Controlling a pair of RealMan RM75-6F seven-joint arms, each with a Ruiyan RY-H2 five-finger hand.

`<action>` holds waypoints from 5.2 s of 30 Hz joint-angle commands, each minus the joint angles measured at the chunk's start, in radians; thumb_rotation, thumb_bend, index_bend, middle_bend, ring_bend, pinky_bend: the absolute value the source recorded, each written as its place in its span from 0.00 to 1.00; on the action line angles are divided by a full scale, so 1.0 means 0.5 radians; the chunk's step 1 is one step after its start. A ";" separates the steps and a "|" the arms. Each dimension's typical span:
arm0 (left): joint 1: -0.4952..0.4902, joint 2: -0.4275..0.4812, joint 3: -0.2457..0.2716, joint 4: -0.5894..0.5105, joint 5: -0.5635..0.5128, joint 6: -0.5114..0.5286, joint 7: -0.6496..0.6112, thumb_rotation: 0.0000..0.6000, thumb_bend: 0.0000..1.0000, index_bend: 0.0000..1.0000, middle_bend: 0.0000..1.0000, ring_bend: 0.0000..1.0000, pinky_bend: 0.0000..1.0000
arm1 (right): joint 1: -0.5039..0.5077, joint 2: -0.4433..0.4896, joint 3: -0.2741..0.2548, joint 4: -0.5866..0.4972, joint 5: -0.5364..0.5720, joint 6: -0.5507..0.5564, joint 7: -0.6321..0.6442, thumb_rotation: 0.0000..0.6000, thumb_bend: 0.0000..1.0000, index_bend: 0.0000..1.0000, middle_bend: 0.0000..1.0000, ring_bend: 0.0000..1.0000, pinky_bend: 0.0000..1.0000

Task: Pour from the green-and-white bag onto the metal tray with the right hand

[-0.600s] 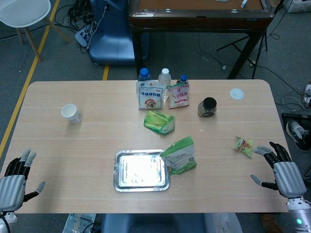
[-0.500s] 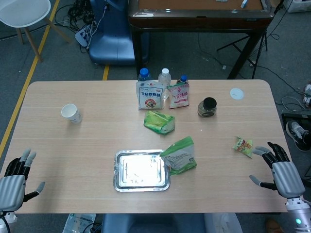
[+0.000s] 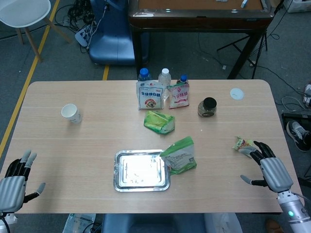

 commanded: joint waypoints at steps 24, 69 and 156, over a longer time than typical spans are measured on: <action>0.020 0.010 0.012 -0.026 -0.014 0.003 0.045 1.00 0.23 0.02 0.00 0.08 0.06 | 0.675 -0.630 0.031 0.624 -0.016 -0.727 0.566 1.00 0.00 0.26 0.23 0.07 0.05; 0.028 0.015 0.027 0.003 -0.006 -0.007 -0.013 1.00 0.23 0.02 0.00 0.08 0.06 | 0.793 -1.436 -0.193 1.830 -0.225 -0.213 1.406 1.00 0.48 0.65 0.56 0.43 0.45; 0.059 -0.007 0.034 0.042 -0.009 0.001 -0.038 1.00 0.23 0.02 0.00 0.08 0.06 | 1.139 -1.304 -0.199 1.569 -0.349 -0.083 0.677 1.00 0.62 0.79 0.68 0.57 0.56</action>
